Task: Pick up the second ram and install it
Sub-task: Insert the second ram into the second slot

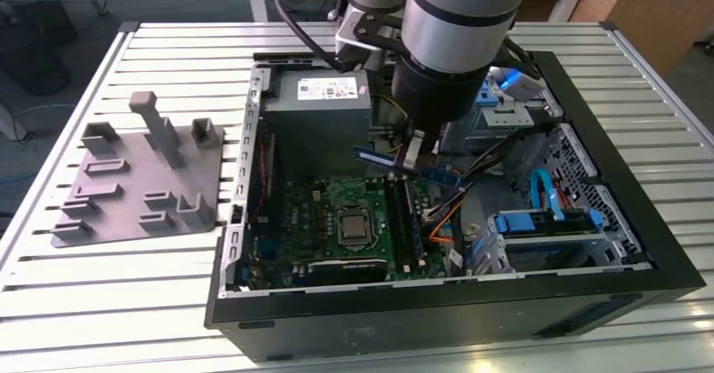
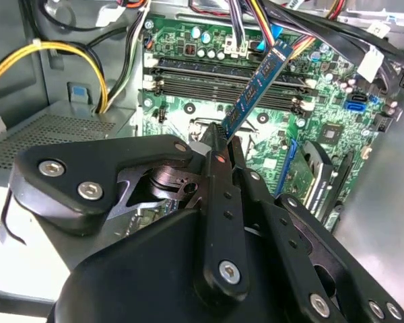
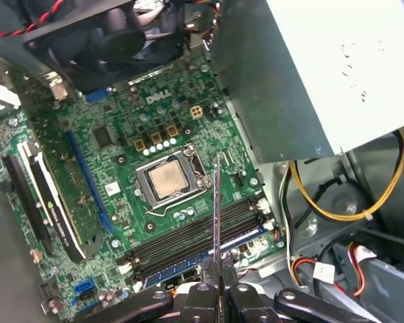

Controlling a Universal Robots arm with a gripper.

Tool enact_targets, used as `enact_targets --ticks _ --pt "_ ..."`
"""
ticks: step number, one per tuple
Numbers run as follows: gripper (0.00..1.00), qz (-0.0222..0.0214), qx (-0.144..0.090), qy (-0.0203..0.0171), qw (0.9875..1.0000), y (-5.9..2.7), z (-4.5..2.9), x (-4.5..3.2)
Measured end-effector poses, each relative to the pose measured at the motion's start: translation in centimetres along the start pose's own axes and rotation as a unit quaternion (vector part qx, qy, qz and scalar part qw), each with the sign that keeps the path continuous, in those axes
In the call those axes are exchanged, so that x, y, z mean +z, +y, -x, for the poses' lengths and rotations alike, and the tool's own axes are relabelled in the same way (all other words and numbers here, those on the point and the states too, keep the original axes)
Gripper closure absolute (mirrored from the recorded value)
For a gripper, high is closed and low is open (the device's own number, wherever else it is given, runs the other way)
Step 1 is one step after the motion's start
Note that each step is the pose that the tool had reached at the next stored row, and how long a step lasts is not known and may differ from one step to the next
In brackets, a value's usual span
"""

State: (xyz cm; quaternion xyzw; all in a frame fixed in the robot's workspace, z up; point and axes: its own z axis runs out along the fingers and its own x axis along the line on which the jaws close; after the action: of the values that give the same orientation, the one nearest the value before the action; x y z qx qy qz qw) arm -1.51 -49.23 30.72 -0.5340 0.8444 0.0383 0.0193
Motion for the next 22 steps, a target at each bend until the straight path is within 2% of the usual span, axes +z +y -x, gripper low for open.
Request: enact_targets --ticks 5,11,16,22 --pt "0.86 -0.0020 0.027 -0.0012 0.9996 0.00 0.00 0.03" --pt "0.86 -0.0043 0.058 -0.0026 0.9983 0.00 0.00 0.08" --pt "0.86 -0.0063 0.085 -0.0038 0.9963 -0.01 -0.01 0.12" --pt "0.86 -0.0089 0.121 -0.0054 0.9926 -0.01 -0.01 0.18"
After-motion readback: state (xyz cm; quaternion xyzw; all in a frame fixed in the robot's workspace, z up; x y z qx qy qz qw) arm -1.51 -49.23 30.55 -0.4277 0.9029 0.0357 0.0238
